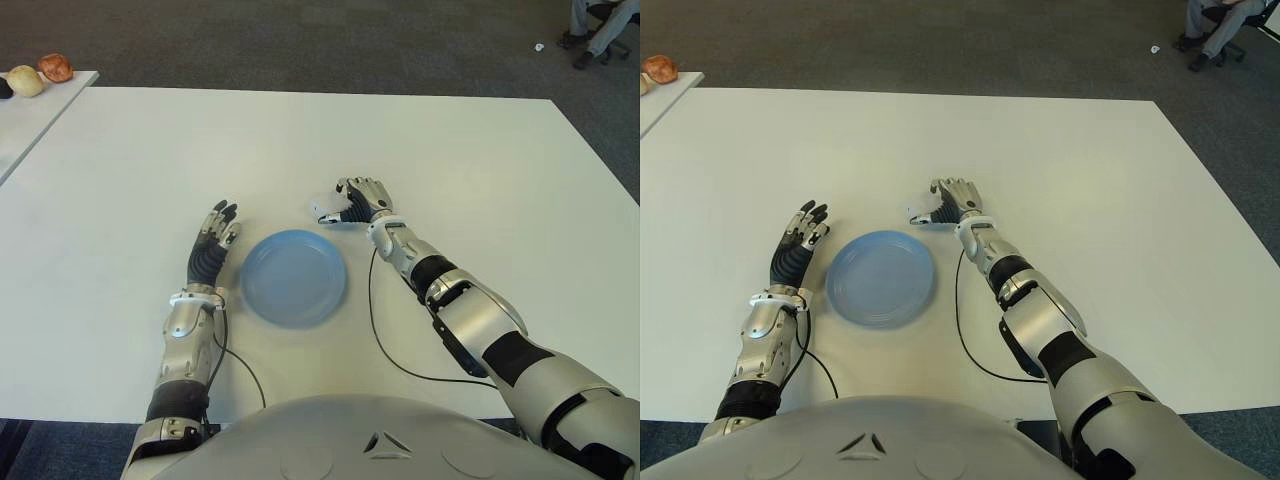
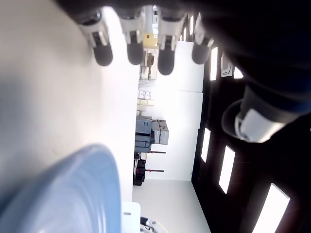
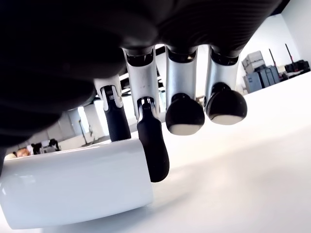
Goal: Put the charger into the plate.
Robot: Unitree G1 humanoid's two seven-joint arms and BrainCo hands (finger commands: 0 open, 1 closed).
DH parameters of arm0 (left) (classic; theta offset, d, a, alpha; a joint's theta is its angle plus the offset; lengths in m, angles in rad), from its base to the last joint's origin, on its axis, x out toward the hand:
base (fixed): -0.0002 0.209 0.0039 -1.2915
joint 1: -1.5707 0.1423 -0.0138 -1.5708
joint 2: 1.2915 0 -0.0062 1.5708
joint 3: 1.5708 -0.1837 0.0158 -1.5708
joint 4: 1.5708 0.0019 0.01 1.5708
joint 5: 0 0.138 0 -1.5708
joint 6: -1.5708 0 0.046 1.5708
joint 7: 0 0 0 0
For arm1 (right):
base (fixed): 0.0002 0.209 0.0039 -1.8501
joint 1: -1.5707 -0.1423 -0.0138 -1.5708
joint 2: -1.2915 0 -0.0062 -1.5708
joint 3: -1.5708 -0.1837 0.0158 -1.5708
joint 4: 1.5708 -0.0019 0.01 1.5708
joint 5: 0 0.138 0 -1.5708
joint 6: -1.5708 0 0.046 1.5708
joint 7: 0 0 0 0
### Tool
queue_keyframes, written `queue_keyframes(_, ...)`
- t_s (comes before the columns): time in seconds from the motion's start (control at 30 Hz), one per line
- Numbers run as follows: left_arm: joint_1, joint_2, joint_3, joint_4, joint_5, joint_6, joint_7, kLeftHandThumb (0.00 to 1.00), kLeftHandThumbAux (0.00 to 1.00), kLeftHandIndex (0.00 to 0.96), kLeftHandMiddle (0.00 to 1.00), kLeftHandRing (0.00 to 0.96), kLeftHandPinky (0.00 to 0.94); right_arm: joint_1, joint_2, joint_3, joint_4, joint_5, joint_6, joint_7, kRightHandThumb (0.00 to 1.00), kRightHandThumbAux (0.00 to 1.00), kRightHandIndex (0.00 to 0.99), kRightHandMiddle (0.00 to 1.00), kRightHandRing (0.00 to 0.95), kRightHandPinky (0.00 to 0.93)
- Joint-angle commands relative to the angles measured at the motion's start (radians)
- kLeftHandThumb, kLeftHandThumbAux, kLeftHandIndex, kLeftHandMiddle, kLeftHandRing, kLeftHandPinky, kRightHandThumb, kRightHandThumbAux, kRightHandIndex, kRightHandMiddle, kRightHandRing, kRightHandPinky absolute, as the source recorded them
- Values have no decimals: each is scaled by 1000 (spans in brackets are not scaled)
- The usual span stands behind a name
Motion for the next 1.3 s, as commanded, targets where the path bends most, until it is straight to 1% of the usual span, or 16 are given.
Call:
queue_keyframes(0.03, 39, -3, 1, 79, -1, 59, -10, 0, 536, 15, 124, 78, 0, 16, -3, -4, 13, 8, 8, 6, 744, 711, 440, 892, 877, 866)
queue_keyframes(0.33, 37, -1, 2, 86, 0, 48, -11, 0, 535, 9, 123, 79, 0, 12, -13, 3, 12, -2, -13, -2, 742, 711, 439, 898, 879, 872)
queue_keyframes(0.57, 37, -4, 2, 90, -4, 44, -12, 0, 536, 10, 128, 83, 0, 5, -30, 4, 7, -9, -18, -37, 741, 712, 439, 902, 881, 874)
queue_keyframes(0.7, 39, -5, 0, 90, -2, 41, -12, 0, 537, 8, 128, 83, 0, -13, -45, -7, -16, -4, -22, -57, 742, 712, 439, 901, 880, 872)
queue_keyframes(0.8, 40, -8, -2, 90, 0, 39, -10, 0, 536, 8, 128, 82, 0, -32, -69, -26, -104, 3, -20, -57, 742, 712, 439, 900, 880, 869)
queue_keyframes(0.83, 39, -8, -1, 91, -1, 40, -9, 0, 535, 7, 127, 82, 0, -21, -77, -34, -188, 1, -12, -57, 743, 712, 439, 901, 882, 869)
queue_keyframes(0.87, 38, -8, -1, 92, -1, 41, -8, 0, 535, 7, 127, 81, 0, -11, -82, -40, -248, -1, -6, -56, 743, 712, 439, 902, 883, 869)
queue_keyframes(0.9, 37, -8, 0, 94, -1, 42, -7, 0, 534, 6, 126, 81, 0, 7, -89, -47, -320, -3, 1, -51, 744, 711, 439, 903, 885, 869)
queue_keyframes(1.03, 33, -7, 1, 97, 1, 45, -3, 0, 530, 9, 123, 78, 0, 69, -109, -66, -526, -2, 12, -8, 747, 711, 440, 905, 888, 868)
queue_keyframes(1.3, 27, -8, -1, 103, 6, 49, 2, 0, 535, 16, 120, 75, 0, 200, -139, -68, -855, -14, 29, 89, 750, 709, 441, 895, 887, 866)
